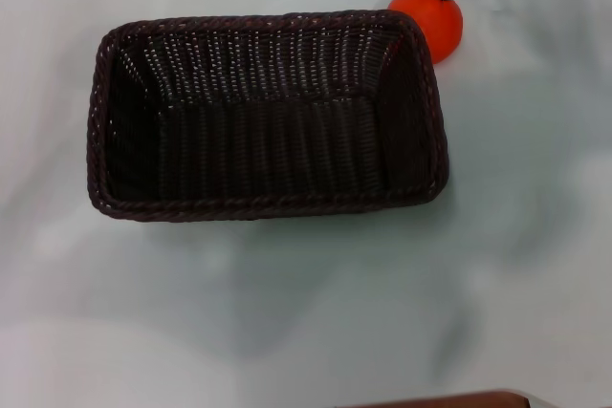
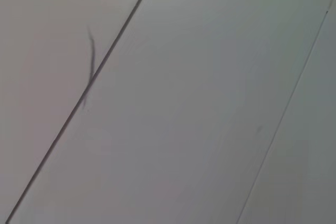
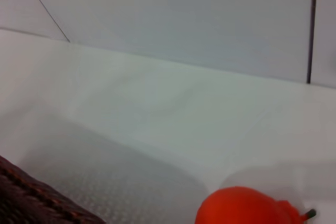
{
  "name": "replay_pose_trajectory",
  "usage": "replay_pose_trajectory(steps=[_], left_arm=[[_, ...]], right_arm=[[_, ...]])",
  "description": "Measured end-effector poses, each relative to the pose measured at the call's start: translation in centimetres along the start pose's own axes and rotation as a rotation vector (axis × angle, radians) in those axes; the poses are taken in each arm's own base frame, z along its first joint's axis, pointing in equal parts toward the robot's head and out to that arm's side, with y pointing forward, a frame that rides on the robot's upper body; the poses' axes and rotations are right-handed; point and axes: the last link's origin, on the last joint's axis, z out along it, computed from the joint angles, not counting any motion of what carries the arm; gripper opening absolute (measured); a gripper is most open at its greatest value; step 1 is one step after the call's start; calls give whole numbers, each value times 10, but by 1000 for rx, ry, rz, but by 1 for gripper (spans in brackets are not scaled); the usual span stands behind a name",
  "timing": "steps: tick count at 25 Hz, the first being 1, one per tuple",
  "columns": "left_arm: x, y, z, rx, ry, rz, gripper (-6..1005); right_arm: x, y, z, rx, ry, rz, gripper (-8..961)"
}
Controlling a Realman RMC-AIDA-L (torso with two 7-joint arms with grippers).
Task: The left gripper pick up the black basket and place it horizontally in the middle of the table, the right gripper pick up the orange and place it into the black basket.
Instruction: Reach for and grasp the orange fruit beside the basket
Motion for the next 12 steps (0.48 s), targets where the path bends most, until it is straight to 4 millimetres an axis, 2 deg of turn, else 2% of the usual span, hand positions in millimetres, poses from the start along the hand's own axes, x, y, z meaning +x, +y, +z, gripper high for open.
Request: replay_pose_trajectory(steps=[12], left_arm=[[-6, 0, 0, -2, -8, -26, 904]], right_arm=[[-9, -10, 44, -60, 7, -3, 856]])
